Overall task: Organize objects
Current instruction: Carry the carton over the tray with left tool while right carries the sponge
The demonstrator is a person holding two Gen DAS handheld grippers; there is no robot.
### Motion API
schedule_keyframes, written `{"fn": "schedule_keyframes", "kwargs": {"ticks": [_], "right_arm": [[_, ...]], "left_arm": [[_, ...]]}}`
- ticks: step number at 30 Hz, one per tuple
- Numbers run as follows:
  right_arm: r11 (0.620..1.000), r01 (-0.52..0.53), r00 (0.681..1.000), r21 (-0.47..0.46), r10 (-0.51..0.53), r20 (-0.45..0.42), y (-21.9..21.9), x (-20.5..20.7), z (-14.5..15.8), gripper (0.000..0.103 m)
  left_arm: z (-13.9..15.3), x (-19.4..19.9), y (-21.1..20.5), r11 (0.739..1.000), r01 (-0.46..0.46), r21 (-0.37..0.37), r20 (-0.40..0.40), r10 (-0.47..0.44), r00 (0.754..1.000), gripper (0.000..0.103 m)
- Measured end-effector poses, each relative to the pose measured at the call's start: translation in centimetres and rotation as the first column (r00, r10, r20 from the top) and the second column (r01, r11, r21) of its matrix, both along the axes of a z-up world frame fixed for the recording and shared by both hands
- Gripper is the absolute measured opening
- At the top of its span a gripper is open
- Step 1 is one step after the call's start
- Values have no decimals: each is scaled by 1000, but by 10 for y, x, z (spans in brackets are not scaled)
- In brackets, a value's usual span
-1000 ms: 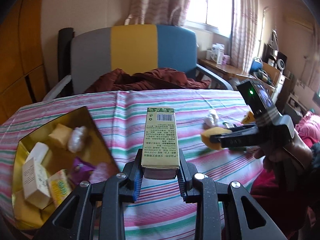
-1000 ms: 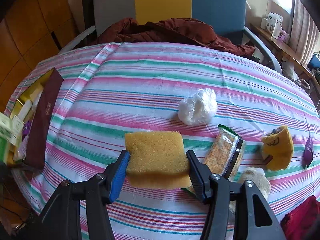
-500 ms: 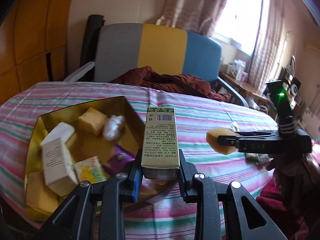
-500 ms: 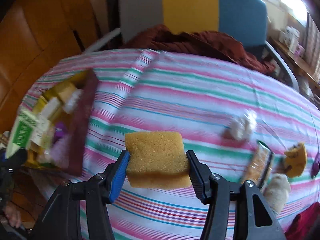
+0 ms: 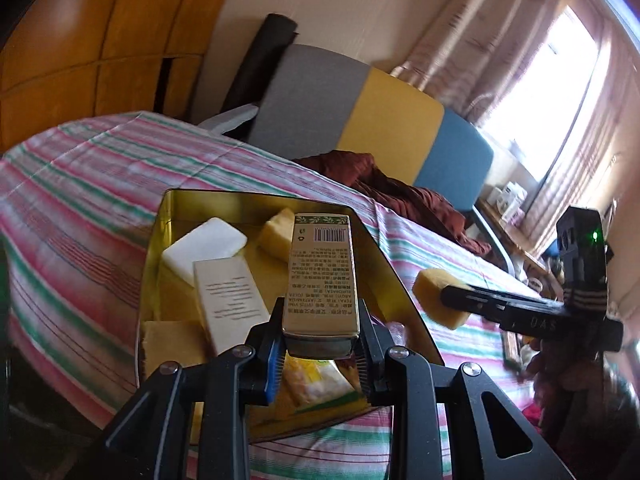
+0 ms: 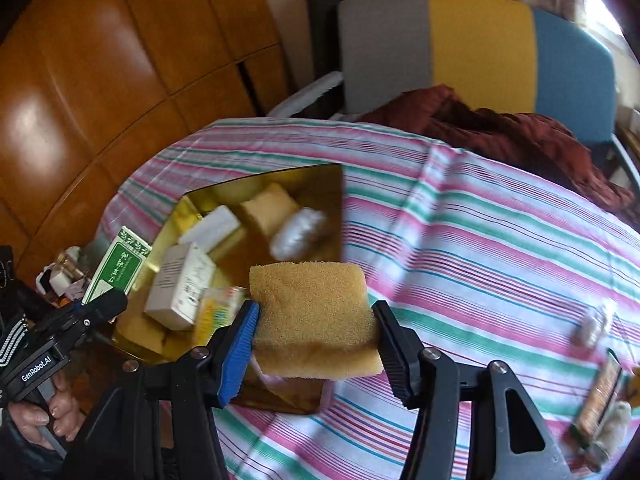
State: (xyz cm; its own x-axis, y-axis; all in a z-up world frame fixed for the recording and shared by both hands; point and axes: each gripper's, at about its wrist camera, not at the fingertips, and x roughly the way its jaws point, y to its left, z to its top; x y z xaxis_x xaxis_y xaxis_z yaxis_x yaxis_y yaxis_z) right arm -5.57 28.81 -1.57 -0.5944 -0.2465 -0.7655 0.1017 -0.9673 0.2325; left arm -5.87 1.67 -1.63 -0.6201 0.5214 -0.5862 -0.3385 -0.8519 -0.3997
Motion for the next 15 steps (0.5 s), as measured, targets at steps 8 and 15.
{"fn": "schedule_keyframes", "kwargs": {"ticks": [8, 15], "right_arm": [[999, -45, 999, -5, 45, -4, -29, -21, 3, 58], [999, -24, 1000, -27, 25, 13, -32, -34, -2, 58]], "left_arm": [[2, -30, -5, 998, -14, 65, 43, 11, 999, 30], [7, -52, 10, 999, -8, 46, 32, 7, 999, 30]]}}
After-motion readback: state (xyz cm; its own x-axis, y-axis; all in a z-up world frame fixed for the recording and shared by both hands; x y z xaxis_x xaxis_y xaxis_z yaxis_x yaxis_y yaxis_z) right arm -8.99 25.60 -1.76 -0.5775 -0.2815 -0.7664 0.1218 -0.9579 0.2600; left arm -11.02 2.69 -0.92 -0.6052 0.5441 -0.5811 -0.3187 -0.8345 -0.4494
